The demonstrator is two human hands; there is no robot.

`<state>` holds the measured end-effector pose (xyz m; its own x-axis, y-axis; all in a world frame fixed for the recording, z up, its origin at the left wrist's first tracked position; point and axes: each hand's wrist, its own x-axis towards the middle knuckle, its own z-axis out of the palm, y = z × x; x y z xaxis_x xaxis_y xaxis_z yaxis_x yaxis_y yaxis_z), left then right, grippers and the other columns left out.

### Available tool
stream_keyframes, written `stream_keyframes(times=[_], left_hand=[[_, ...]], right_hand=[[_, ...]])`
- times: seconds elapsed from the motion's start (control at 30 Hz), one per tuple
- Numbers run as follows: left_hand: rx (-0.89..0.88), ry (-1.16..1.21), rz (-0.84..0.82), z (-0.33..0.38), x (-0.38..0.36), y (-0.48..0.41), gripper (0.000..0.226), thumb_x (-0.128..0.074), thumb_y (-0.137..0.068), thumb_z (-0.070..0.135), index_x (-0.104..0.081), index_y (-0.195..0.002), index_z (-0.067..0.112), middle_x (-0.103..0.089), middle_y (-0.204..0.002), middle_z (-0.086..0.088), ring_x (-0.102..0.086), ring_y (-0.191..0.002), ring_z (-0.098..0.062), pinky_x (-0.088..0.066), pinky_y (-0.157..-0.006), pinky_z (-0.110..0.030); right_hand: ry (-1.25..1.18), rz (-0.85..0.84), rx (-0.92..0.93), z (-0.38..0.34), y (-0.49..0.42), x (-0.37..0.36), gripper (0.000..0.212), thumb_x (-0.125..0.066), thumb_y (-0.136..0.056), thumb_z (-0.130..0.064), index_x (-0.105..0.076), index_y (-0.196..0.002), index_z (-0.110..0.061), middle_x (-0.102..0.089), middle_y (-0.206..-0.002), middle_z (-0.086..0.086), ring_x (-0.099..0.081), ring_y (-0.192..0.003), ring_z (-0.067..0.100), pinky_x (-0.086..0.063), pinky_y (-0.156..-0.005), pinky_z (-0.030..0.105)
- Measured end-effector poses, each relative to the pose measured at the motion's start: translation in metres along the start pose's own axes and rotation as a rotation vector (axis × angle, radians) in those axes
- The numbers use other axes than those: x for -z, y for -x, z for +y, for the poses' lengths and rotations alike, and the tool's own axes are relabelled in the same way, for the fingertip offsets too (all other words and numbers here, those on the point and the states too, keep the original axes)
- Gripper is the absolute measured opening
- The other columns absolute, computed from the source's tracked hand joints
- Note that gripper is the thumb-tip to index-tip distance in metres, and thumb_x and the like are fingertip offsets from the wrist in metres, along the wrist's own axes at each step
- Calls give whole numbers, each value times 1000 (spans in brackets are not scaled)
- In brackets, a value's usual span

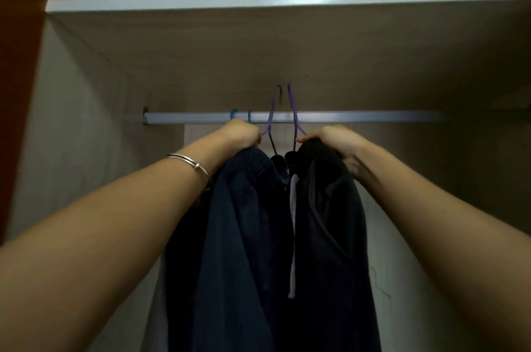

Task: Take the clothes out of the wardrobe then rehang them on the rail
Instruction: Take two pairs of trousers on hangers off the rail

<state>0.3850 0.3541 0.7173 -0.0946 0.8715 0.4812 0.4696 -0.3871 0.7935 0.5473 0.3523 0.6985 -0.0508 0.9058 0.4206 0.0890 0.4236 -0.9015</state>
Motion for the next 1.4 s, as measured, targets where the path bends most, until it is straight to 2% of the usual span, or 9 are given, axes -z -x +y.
stream_keyframes(times=[0.07,0.17,0.37,0.6,0.8,0.93,1.1,1.23,1.4], left_hand=[[87,90,-86,-4,-1,14,27,-35,-93,2,-49,-70,0,-51,-48,-8,-46,-41,-16,-40,-45,-20],[226,195,-200,-26,-6,44,32,-27,-96,3,-42,-68,4,-38,-32,0,-26,-19,-3,-22,-22,-12],[384,201,-170,-64,-31,125,28,-30,-98,7,-46,-76,7,-29,-25,7,-18,-15,-1,-15,-19,-10],[503,0,89,-83,-36,247,25,-40,-94,9,-45,-69,8,-29,-35,1,-18,-18,-4,-14,-25,-8],[672,173,360,-85,-11,378,27,-42,-95,17,-45,-68,13,-30,-43,4,-23,-28,-6,-16,-29,-14],[695,249,540,-77,0,453,28,-38,-97,21,-50,-74,11,-25,-36,6,-18,-24,-4,-13,-28,-6],[778,104,816,-77,19,525,28,-37,-98,18,-57,-81,9,-20,-34,8,-15,-25,-3,-12,-31,-5],[842,3,960,-83,43,563,26,-39,-97,18,-58,-82,10,-22,-31,8,-17,-26,-3,-14,-28,-7],[865,-127,1118,-112,84,601,24,-43,-95,19,-58,-78,11,-24,-33,9,-18,-27,-6,-14,-33,-14]], right_hand=[[-62,-98,-93,13,11,9,17,-55,-86,-8,-53,-69,-6,-56,-46,8,-56,-39,17,-50,-43,22],[-157,-141,-204,44,25,22,33,-47,-85,-5,-41,-52,-9,-42,-38,5,-44,-26,12,-41,-34,13],[-164,-373,-308,115,70,27,69,-36,-98,-14,-36,-28,-13,-28,-21,-3,-28,-17,7,-24,-34,18],[-216,-620,-294,151,142,-11,29,-42,-94,-3,-46,-66,-11,-36,-29,-5,-30,-22,5,-26,-28,15],[-293,-949,-293,152,229,-49,14,-41,-93,-2,-52,-85,-8,-36,-29,-2,-28,-23,8,-23,-48,28],[-273,-1175,-300,159,279,-78,17,-37,-96,-6,-53,-93,-9,-32,-28,-4,-26,-21,8,-27,-48,27],[-241,-1397,-323,171,330,-135,18,-37,-98,-10,-55,-102,-10,-31,-27,-4,-27,-19,8,-35,-47,27],[-193,-1497,-258,169,358,-183,29,-38,-99,-11,-51,-124,-8,-32,-28,-5,-28,-20,6,-33,-46,25],[-158,-1559,-140,161,380,-251,33,-39,-99,-13,-48,-130,-7,-40,-45,-1,-29,-24,4,-25,-31,16]])
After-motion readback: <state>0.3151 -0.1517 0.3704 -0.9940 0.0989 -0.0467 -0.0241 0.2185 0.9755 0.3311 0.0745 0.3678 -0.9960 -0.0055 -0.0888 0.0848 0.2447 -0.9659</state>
